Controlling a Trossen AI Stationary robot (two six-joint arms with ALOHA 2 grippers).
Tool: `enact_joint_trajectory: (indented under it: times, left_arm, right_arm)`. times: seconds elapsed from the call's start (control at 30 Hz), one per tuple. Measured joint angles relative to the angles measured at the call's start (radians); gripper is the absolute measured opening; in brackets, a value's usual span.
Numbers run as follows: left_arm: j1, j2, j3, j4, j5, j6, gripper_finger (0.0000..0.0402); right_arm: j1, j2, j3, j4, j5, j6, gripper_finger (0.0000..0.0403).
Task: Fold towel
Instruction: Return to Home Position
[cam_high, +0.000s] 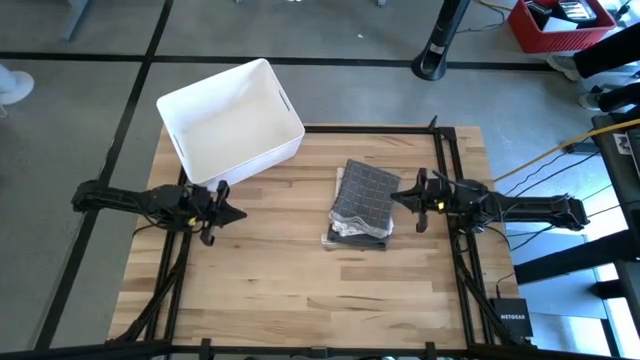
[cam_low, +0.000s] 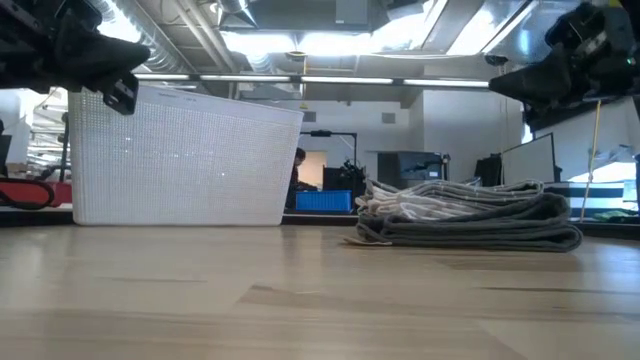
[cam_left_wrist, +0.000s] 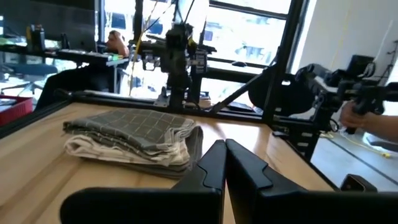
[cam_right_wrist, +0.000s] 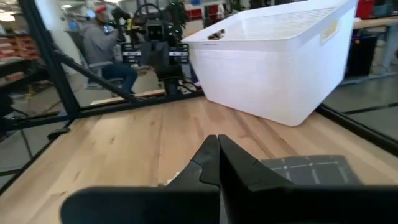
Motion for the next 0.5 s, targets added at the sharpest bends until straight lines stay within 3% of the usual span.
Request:
enact_joint_trajectory:
  times: [0.13, 0.5]
  left_arm:
    - [0.0, -0.009, 0.0, -0.004, 0.005, 0.018, 0.0001]
    - [0.0, -0.009, 0.0, -0.042, 0.005, -0.006, 0.0001]
  right_arm:
    - [0.0, -0.067, -0.093, 0.035, -0.023, 0.025, 0.0001]
    - [0.0, -0.16, -0.094, -0.098, 0.01, -0.013, 0.0001]
